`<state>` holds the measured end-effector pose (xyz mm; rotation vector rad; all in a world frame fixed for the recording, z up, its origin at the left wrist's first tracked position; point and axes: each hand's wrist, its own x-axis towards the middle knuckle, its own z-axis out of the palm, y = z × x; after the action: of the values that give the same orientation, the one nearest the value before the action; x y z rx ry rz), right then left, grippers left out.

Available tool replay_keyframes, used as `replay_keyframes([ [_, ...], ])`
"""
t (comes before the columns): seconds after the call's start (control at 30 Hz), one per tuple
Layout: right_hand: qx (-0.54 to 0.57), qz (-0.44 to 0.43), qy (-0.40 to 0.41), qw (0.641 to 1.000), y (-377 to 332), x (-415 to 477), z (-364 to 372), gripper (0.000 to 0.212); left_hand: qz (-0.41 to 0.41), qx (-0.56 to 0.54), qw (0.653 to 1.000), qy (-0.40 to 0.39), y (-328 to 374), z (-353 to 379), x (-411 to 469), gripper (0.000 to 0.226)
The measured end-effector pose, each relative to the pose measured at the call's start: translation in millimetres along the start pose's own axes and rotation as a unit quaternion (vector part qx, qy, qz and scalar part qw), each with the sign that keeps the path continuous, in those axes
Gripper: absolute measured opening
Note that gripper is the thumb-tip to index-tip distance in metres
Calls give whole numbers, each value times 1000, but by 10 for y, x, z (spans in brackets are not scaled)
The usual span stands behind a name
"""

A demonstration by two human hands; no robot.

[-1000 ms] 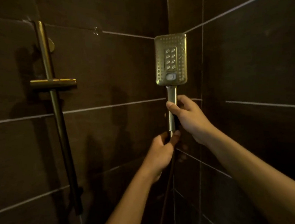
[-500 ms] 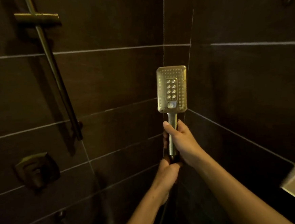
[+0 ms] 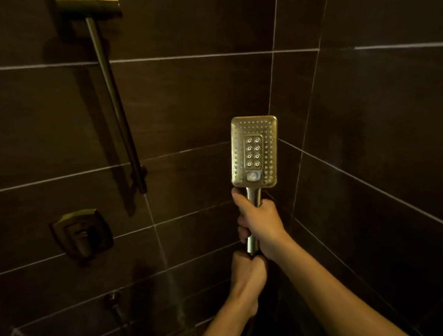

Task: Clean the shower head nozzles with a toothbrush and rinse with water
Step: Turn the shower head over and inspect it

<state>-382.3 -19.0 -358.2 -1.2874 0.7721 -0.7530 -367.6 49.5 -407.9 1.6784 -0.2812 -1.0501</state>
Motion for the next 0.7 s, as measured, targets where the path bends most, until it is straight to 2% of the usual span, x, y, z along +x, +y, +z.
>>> replay_keyframes([
  [0.1, 11, 27, -57, 998, 15, 63, 124, 34, -24, 21, 999, -10, 61, -207, 54, 6],
  [0.2, 55, 88, -174, 979, -14, 112, 200, 38, -55, -10, 995, -80, 97, -412, 54, 7],
  [0.27, 69, 98, -212, 970, -68, 111, 279, 36, -53, -30, 992, -110, 118, -541, 50, 4],
  [0.33, 19, 64, -161, 985, -77, 110, 429, 32, -44, -37, 994, -90, 171, -672, 96, 7],
  [0.43, -72, -36, -6, 997, 51, 108, 673, 37, -27, -49, 998, -38, 205, -867, 255, 26],
  [0.47, -83, -65, 44, 993, 111, 108, 745, 37, -24, -44, 998, -29, 197, -927, 298, 26],
  [0.53, -91, -101, 103, 985, 219, 109, 858, 30, -23, -36, 999, -15, 159, -1029, 380, 10],
  [0.6, -80, -97, 108, 986, 261, 113, 934, 22, -20, -29, 999, -8, 161, -1119, 410, 19],
  [0.7, 2, -70, 37, 997, 253, 114, 1009, 23, -31, -5, 999, -15, 184, -1240, 450, 36],
])
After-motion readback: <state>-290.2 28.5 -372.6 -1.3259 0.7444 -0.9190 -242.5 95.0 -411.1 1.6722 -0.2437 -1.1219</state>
